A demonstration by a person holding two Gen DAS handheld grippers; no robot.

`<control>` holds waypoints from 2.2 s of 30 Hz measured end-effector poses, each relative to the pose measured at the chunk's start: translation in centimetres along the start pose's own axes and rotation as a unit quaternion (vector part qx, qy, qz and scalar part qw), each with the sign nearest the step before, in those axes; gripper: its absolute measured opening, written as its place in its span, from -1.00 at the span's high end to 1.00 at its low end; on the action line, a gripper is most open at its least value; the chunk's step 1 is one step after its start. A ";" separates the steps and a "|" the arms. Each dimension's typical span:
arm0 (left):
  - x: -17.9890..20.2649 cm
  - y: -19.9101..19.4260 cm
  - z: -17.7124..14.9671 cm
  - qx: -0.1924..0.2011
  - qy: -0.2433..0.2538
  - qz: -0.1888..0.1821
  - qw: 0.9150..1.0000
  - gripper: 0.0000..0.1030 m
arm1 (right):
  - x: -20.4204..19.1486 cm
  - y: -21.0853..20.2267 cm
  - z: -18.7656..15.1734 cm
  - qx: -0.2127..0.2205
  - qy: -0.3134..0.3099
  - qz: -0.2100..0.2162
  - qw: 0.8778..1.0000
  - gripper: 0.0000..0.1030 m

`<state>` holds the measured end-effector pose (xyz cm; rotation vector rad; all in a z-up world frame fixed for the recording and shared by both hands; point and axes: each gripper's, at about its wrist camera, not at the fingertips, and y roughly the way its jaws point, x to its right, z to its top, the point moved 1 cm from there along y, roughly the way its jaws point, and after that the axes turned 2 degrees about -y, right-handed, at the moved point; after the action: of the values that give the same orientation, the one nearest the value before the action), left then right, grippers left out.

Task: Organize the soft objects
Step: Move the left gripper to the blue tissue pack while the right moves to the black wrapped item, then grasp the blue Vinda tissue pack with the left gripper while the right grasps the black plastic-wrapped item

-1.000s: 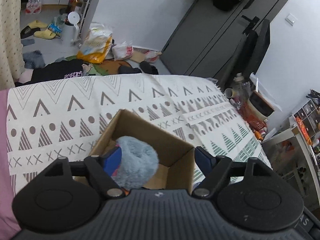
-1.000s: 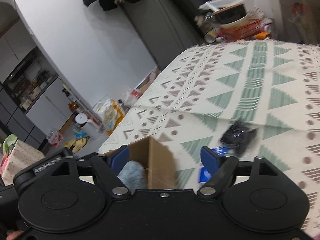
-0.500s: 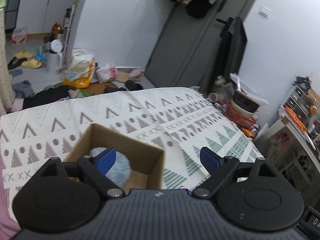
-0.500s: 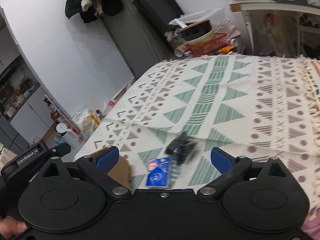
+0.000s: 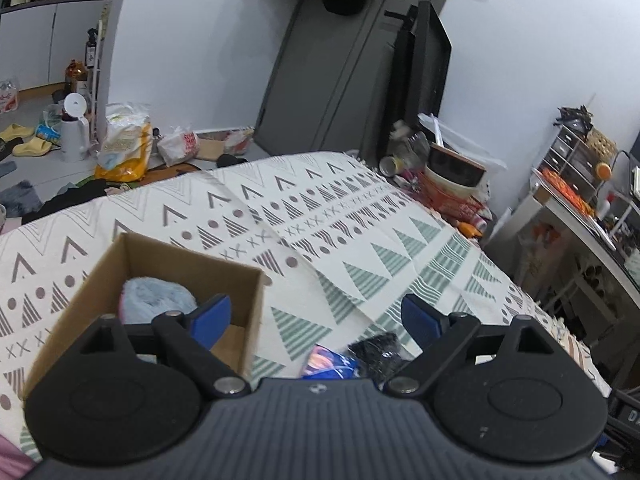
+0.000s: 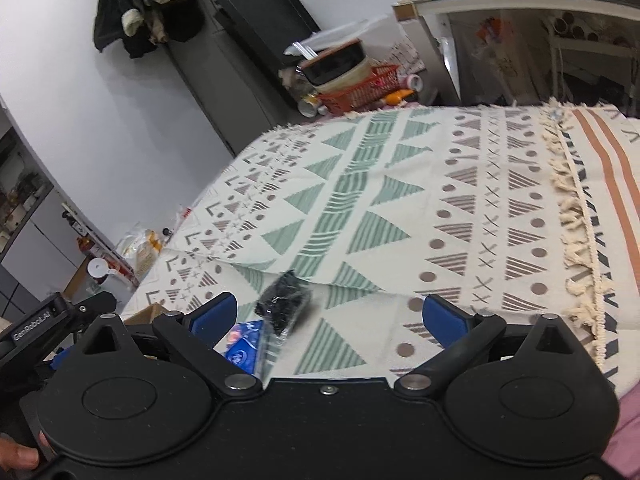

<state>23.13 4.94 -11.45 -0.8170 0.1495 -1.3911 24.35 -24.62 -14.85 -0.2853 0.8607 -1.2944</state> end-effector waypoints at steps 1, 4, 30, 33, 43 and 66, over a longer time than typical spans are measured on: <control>0.3 0.0 -0.2 0.000 0.005 -0.002 1.000 -0.77 | 0.2 0.1 0.2 -0.008 0.002 0.002 1.000 -0.94; 1.5 0.2 -0.8 0.000 0.028 -0.005 1.000 -0.77 | 0.7 0.1 0.9 -0.015 0.001 0.012 1.000 -0.94; 4.2 7.6 -4.0 -0.092 0.054 0.007 0.994 -0.63 | 0.8 8.8 2.1 -0.069 0.062 0.064 0.994 -0.93; 4.4 8.5 -4.5 -0.105 0.058 0.008 0.993 -0.55 | 0.7 10.0 1.8 -0.076 0.065 0.074 0.992 -0.91; 4.2 10.4 -5.7 -0.132 0.060 0.025 0.989 -0.34 | 1.5 13.0 -0.4 -0.106 0.083 0.122 0.983 -0.64; 2.3 14.9 -7.5 -0.182 0.045 0.071 0.980 -0.25 | 2.3 18.2 -1.6 -0.111 0.111 0.190 0.969 -0.34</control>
<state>31.55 -0.95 -24.80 -1.0239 0.5365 -1.2822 36.40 -20.99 -28.28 -0.1412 1.1918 -0.8821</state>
